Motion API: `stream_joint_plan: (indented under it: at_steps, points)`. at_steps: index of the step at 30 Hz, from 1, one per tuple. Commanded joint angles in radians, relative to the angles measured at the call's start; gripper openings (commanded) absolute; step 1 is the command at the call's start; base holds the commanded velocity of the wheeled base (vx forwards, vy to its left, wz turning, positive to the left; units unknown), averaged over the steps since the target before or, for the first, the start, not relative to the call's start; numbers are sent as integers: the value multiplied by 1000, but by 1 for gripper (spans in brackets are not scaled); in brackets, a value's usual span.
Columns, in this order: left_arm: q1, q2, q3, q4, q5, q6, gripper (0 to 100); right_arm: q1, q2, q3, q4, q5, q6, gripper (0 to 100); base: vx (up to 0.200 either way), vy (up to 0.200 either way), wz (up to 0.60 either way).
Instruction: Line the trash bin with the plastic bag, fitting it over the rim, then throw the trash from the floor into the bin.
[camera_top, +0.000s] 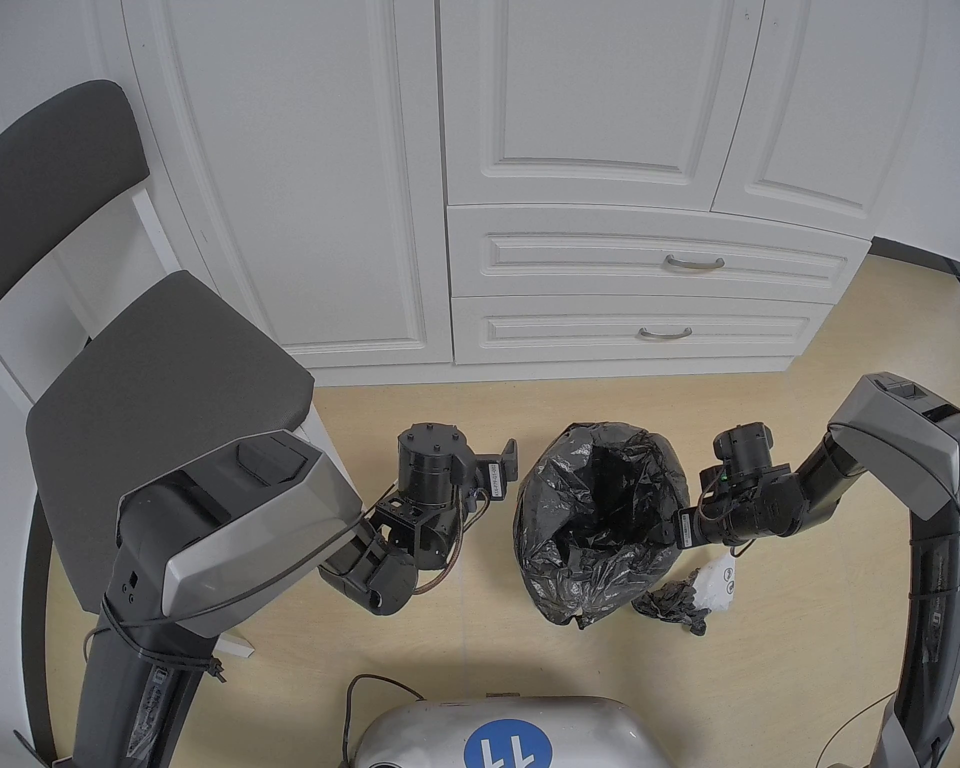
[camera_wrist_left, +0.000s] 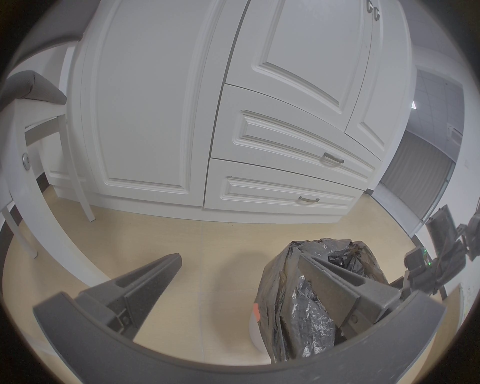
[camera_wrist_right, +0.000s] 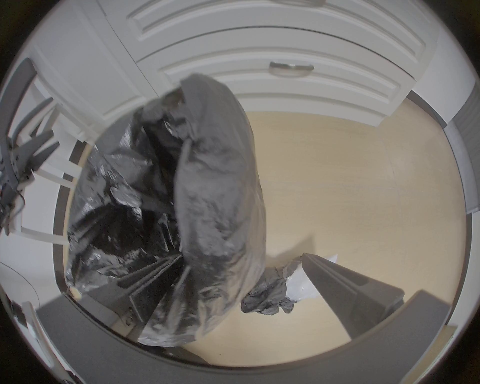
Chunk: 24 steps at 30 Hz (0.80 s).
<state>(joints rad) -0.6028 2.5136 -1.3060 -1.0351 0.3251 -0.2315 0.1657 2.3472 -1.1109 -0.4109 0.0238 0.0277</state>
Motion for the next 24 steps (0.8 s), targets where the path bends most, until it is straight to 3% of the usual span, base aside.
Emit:
stream_joint_plan:
  at_steps: [1,5,8,14,20,24]
  points:
    - [0,1,1,0,0,0,100,-23,52,-9,-2,1,-6,100,0,0,0]
    - [0,-1,-1,0,2,1,100,-40,58,-52,-8,2,12,100,0,0,0]
    - [0,1,-1,0,2,1,100,-49,57,-89,-32,-1,87,100,0,0,0]
    - [0,1,-1,0,2,1,100,-63,69,-150,-42,-2,152,100,0,0,0]
    - [0,1,-1,-2,2,1,100,-57,124,-274,-42,-68,281,100,0,0,0]
    - [0,1,-1,-2,2,1,100,-31,158,-330,-43,-70,350,100,0,0,0]
